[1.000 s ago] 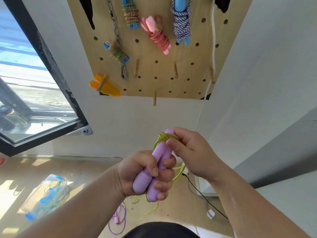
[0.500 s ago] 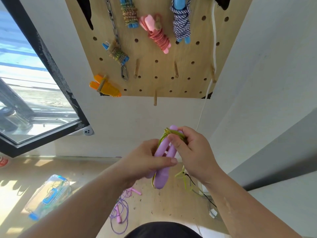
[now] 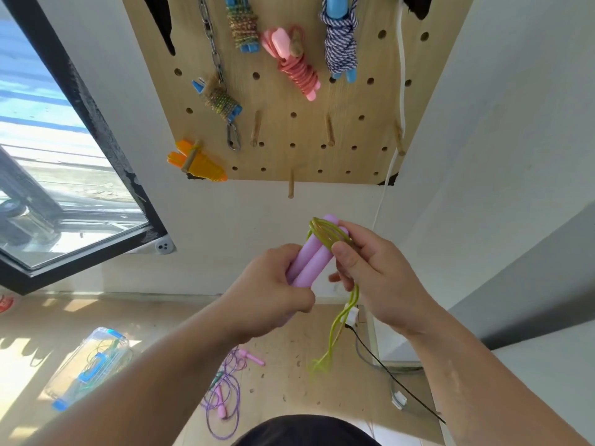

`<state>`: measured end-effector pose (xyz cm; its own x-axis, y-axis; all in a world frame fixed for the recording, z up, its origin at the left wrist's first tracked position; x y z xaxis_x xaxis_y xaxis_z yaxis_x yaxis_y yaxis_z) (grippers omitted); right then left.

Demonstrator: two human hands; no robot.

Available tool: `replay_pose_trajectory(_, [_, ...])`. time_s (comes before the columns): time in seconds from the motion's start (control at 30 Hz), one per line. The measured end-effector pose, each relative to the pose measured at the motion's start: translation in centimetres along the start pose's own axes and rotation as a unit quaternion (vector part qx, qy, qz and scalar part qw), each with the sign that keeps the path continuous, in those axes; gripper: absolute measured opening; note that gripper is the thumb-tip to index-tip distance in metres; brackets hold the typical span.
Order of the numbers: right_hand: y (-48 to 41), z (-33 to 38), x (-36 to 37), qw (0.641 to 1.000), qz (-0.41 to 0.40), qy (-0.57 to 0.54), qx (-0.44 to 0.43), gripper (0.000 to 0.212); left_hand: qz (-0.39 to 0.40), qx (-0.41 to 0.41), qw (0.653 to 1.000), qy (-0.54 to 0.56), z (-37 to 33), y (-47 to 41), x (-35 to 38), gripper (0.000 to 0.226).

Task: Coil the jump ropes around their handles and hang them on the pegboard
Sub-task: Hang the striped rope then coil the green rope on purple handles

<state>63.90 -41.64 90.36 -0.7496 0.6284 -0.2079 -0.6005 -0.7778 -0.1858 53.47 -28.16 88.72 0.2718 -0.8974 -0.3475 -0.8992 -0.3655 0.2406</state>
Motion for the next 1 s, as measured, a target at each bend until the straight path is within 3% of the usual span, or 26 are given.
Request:
replay_pose_trajectory(0.2, [0.0,0.8,-1.4,0.995,0.084,0.046,-0.002,0.028,0.202,-0.039,0.95,0.235,0.0,0.5,0.5,0.045])
replay_pose_trajectory(0.33, [0.7,1.1,-1.6,0.983,0.124,0.128,-0.042,0.032,0.355,-0.071,0.876,0.319,0.3,1.3,0.9,0.046])
replay_pose_trajectory(0.47, [1.5,1.0,-0.4,0.988,0.134,0.063,-0.042,0.055,0.469,-0.085,0.793,0.38,0.1,2.1,1.8,0.047])
replay_pose_trajectory(0.53, [1.9,1.5,0.3,0.989,0.13,0.043,-0.054,0.049,0.496,-0.058,0.776,0.386,-0.2,2.2,2.2,0.052])
replay_pose_trajectory(0.6, [2.0,1.8,0.7,0.993,0.096,0.047,-0.058,0.033,0.506,-0.014,0.785,0.357,-0.6,2.2,2.4,0.048])
replay_pose_trajectory(0.7, [2.0,1.2,1.1,0.995,0.032,0.091,-0.036,0.02,0.415,-0.034,0.857,0.303,-0.5,1.3,2.3,0.036])
replay_pose_trajectory(0.87, [1.7,0.3,0.7,0.992,-0.045,0.118,-0.012,0.021,0.204,-0.096,0.941,0.253,0.5,0.1,1.8,0.031])
replay_pose_trajectory(0.93, [1.5,-0.1,0.3,0.987,-0.084,0.14,0.002,0.022,0.08,-0.058,0.987,0.125,0.4,0.1,1.4,0.034])
replay_pose_trajectory(1.0, [1.2,-0.5,0.2,0.982,-0.117,0.149,0.015,0.02,-0.047,0.0,0.996,-0.078,-0.3,0.7,1.5,0.052])
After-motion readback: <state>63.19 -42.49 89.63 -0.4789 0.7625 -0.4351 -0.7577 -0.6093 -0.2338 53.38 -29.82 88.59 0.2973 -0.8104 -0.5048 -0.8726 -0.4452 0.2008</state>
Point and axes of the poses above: each hand's wrist, its own y-axis away from the middle knuckle, its own x-axis out of the palm, z = x × y, the point moved 4 cm from there along -y, towards the middle knuckle, and after that the axes turned 4 degrees about -x, right-handed, at the moved point
